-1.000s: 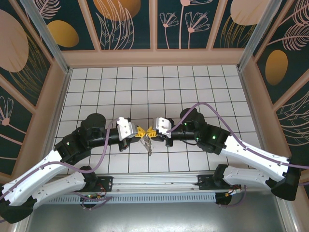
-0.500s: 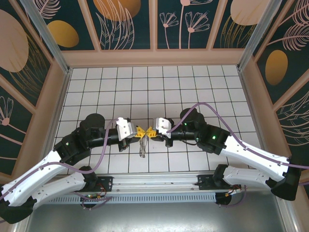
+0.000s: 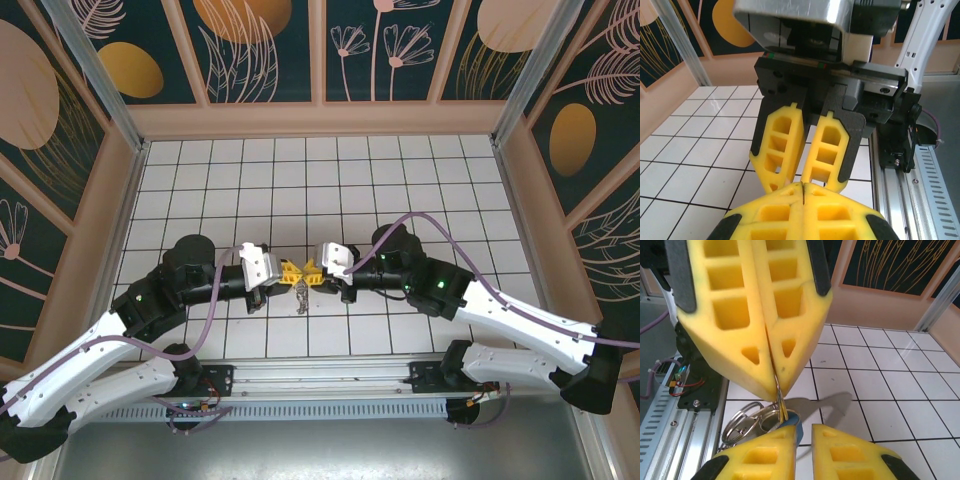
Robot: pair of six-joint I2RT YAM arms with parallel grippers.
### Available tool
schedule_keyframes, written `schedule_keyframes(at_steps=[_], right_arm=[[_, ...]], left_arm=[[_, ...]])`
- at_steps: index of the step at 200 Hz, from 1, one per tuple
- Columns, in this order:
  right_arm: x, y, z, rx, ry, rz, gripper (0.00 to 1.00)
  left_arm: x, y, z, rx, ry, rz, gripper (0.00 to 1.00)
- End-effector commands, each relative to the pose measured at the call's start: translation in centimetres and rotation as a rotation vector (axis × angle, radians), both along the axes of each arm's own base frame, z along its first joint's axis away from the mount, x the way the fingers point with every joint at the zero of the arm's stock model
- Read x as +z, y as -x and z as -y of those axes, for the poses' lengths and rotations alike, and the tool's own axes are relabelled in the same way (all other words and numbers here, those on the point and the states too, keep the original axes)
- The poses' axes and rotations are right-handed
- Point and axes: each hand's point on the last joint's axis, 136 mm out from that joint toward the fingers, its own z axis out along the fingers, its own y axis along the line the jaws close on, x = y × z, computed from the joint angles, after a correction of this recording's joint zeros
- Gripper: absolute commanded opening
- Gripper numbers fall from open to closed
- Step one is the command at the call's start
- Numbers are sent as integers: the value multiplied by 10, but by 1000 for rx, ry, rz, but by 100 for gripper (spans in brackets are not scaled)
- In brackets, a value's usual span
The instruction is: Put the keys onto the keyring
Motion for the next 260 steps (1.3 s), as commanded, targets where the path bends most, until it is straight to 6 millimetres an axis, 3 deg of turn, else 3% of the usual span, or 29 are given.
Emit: schedule_keyframes(at_steps=[1, 74, 123, 207, 260], right_arm=[[2, -2, 1, -21, -22, 7, 18], [7, 15, 12, 23, -88, 5, 38], [4, 19, 7, 50, -110, -10, 45], [-1, 20, -3, 80, -132, -34, 47], [-4, 13, -5, 52, -134, -18, 37]], left_arm=[[17, 4, 1, -20, 63, 32, 0], [19, 5, 0, -24, 67, 36, 0], [21, 7, 1, -32, 75, 36, 0], [21, 7, -2, -24, 76, 37, 0], [21, 8, -2, -26, 78, 37, 0]])
